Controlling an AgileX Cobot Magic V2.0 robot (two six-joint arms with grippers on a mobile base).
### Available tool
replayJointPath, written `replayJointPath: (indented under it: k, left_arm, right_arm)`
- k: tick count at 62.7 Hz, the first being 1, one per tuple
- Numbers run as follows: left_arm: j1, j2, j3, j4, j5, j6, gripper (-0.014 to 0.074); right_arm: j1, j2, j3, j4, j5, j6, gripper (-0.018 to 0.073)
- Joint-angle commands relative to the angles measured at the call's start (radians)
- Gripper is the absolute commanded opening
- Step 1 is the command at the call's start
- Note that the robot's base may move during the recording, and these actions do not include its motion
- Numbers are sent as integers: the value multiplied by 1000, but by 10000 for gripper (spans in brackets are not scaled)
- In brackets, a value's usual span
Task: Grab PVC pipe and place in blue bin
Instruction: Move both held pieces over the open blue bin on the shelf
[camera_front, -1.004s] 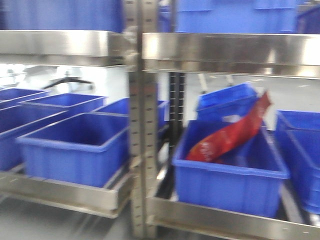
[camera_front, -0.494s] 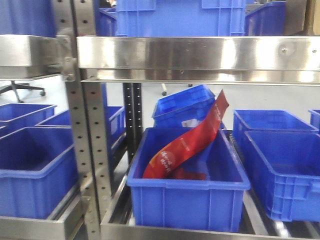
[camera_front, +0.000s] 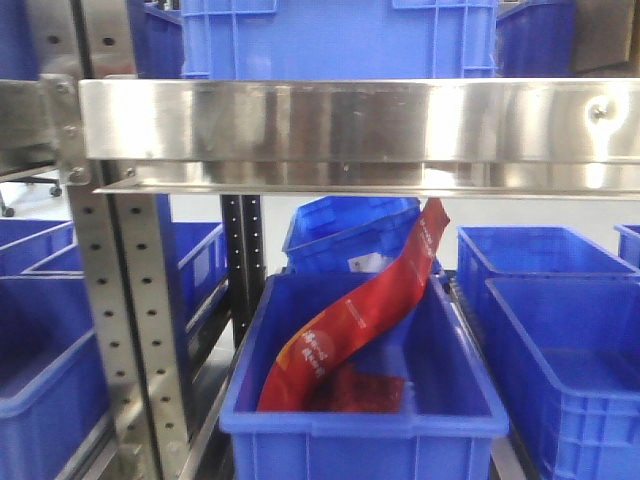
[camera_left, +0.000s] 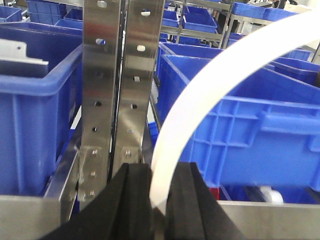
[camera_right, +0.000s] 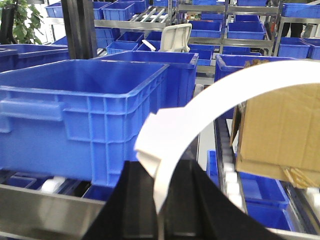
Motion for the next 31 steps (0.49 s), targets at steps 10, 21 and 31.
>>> replayJointPath:
  k: [10, 21, 31]
  left_arm:
    - [-6, -8, -1, -10, -28, 0, -111]
    - [-6, -8, -1, -10, -28, 0, -111]
    - [-6, -8, -1, -10, -28, 0, -111]
  right_arm:
    - [0, -6, -1, -7, -28, -6, -167]
    - [0, -6, -1, -7, -28, -6, -167]
    - [0, -6, -1, -7, -28, -6, -167]
